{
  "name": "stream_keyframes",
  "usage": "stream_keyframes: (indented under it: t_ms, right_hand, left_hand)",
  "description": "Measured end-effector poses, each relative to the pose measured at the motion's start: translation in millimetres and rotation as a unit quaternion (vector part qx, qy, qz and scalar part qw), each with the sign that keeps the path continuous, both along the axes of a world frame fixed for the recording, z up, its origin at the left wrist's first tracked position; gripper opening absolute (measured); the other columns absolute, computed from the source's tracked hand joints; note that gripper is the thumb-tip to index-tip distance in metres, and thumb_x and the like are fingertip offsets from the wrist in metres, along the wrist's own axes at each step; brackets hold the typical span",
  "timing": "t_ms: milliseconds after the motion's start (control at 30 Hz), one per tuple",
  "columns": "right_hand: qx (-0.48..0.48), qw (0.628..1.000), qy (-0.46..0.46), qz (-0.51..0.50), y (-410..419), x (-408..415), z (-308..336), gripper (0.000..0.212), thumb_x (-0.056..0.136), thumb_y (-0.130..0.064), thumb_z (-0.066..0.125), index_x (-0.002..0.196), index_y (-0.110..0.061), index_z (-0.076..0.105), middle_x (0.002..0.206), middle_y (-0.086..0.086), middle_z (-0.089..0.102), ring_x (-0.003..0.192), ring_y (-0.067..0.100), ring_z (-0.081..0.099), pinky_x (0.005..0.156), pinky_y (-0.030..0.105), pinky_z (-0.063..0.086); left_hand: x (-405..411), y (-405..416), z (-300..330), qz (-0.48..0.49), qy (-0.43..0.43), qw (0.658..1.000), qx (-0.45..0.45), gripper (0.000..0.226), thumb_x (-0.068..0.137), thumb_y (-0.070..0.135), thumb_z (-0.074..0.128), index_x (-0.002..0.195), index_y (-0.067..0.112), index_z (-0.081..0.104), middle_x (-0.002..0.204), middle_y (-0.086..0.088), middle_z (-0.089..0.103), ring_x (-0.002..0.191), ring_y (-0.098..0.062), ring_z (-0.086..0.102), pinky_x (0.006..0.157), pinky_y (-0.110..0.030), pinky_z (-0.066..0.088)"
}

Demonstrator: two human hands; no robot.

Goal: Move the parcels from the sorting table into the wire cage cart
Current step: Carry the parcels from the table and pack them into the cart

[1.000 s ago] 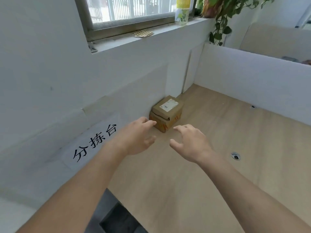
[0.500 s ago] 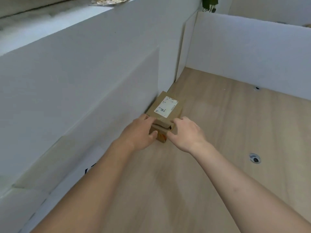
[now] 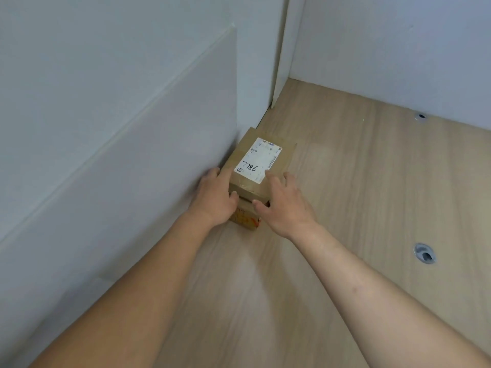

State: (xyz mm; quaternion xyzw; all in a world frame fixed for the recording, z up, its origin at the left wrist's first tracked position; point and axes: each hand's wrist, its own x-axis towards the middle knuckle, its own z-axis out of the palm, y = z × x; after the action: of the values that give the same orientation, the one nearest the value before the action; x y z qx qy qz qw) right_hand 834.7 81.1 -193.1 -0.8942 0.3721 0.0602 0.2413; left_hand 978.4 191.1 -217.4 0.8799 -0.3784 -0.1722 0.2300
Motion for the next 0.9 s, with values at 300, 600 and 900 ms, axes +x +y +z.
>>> stream_keyframes:
  t_ms: [300, 600, 900]
  right_hand:
    - [-0.035, 0.992, 0.007, -0.122, -20.6, 23.1, -19.6, 0.104, 0.072, -0.092, 0.052, 0.152, -0.028, 0.033, 0.163, 0.022, 0.017, 0.145, 0.048, 0.026, 0.117, 0.056, 0.030]
    - [-0.003, 0.985, 0.015, -0.172, -27.6, 56.2, -28.3, 0.127, 0.054, -0.095, 0.061, 0.157, -0.051, 0.003, 0.164, 0.018, -0.002, 0.135, 0.050, 0.031, 0.112, 0.059, 0.031]
    - [-0.066, 0.971, 0.032, -0.226, -40.1, -12.0, -25.0, 0.111, 0.056, -0.088, 0.058, 0.154, -0.059, 0.013, 0.167, 0.015, -0.006, 0.129, 0.047, 0.036, 0.105, 0.055, 0.032]
  left_hand:
    - [-6.7, 0.5, -17.2, 0.082, 0.061, 0.993, -0.067, 0.056, 0.091, -0.004, 0.052, 0.142, 0.019, 0.058, 0.126, 0.003, 0.070, 0.116, -0.015, 0.063, 0.092, -0.021, 0.044]
    - [-6.2, -2.7, -35.4, 0.045, -0.056, 0.996, -0.054, 0.033, 0.087, 0.018, 0.076, 0.119, 0.015, 0.071, 0.115, 0.000, 0.066, 0.102, -0.021, 0.063, 0.087, -0.034, 0.053]
    - [-15.9, -31.0, -23.1, 0.044, -0.033, 0.997, 0.063, 0.097, 0.076, 0.075, 0.071, 0.157, 0.033, 0.040, 0.170, -0.009, 0.018, 0.153, -0.030, 0.025, 0.122, -0.044, 0.027]
